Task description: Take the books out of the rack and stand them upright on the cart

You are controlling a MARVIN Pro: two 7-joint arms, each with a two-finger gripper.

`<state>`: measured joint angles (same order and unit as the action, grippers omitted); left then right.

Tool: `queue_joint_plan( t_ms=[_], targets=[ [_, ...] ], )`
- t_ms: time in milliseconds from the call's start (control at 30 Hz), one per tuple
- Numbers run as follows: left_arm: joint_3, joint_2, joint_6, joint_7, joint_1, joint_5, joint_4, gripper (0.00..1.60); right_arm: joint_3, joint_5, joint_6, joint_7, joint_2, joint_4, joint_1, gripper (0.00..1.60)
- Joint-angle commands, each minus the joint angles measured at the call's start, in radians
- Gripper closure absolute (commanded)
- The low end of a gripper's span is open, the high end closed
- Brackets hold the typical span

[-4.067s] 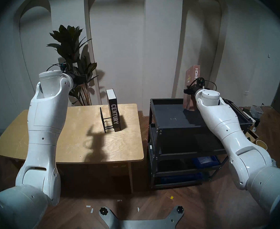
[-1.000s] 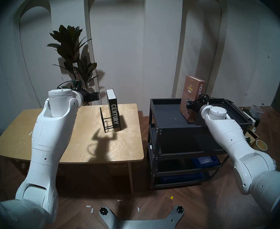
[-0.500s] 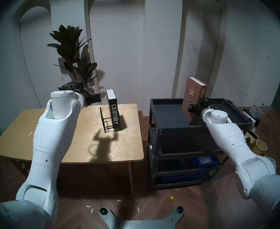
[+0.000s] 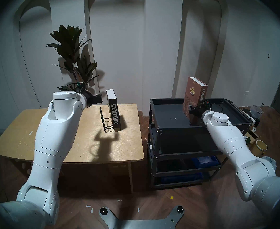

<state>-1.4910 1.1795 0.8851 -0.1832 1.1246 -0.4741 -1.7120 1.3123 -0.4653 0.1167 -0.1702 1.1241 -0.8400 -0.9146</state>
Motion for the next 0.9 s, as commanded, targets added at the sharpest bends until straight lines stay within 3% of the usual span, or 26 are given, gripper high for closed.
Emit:
queue_joint_plan(
  t_ms=[0,333,600,667,867],
  targets=[
    [0.003,0.002,-0.001,0.000,-0.026,0.002,-0.017,0.00,0.007,-0.010,-0.001,-0.009,-0.004,-0.027,-0.012,0.00],
    [0.015,0.004,-0.003,-0.006,-0.035,0.000,-0.008,0.00,0.034,-0.037,0.014,-0.013,-0.018,-0.100,-0.030,0.00],
    [0.017,0.006,-0.006,-0.004,-0.049,-0.007,0.009,0.00,0.063,-0.058,0.094,0.011,-0.047,-0.231,-0.062,0.00],
    [0.017,0.005,-0.007,-0.003,-0.050,-0.007,0.012,0.00,0.063,-0.059,0.092,0.006,-0.047,-0.224,-0.058,0.00],
    [0.019,0.004,-0.014,0.000,-0.057,-0.006,0.031,0.00,0.087,-0.080,0.129,0.027,-0.060,-0.308,-0.120,0.00]
  ],
)
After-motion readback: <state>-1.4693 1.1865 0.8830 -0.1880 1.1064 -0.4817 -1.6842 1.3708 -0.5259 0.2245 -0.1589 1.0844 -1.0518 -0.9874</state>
